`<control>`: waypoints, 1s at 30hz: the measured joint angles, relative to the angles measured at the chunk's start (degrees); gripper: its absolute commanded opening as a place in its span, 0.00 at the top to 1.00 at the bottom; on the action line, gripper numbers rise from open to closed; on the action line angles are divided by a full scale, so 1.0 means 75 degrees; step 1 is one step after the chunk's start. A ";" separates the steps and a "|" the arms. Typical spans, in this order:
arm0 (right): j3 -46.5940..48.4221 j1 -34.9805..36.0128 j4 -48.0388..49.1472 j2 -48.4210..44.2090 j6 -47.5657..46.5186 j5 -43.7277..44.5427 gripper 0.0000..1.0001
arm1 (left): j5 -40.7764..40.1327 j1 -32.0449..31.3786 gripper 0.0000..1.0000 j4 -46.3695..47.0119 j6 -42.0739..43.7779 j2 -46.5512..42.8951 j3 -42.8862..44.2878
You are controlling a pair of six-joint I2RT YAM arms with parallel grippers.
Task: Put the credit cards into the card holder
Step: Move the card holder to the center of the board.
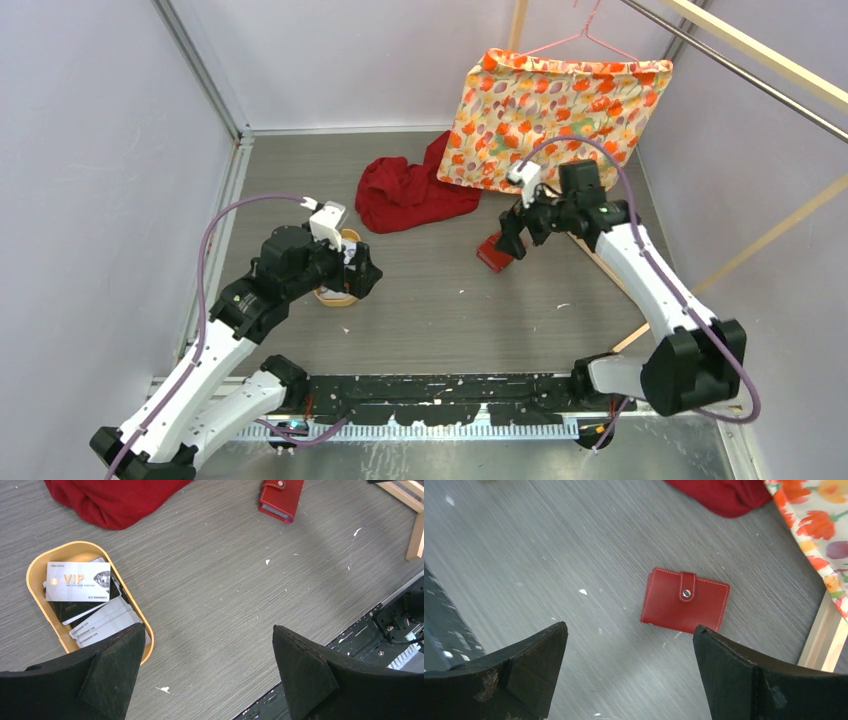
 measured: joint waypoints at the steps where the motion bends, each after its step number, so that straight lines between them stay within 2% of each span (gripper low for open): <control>1: 0.0020 0.0332 -0.0122 0.0201 -0.0379 0.0399 0.00 | 0.0000 0.0000 0.00 0.0000 0.0000 0.0096 0.0000; 3: 0.0055 0.0638 -0.0204 0.0641 -0.0781 0.0912 0.01 | 0.0000 0.0000 0.00 -0.0009 0.0000 0.0201 0.0000; 9: 0.0216 0.1160 -0.0236 0.2241 -0.1198 0.2235 0.11 | -0.0041 0.0015 0.00 -0.0026 0.0000 0.0248 0.0000; 18: 0.0787 0.1239 0.0061 0.3818 -0.0399 0.3308 0.32 | -0.0087 0.0105 0.00 -0.0044 -0.0012 0.0256 0.0000; 26: 0.1839 0.1110 0.0064 0.4794 0.0207 0.3669 0.32 | -0.0085 0.0143 0.00 -0.0052 -0.0020 0.0297 0.0000; 30: 0.2011 0.0612 0.0052 0.4881 0.0600 0.3518 0.29 | -0.0085 0.0143 0.00 -0.0052 -0.0020 0.0294 0.0000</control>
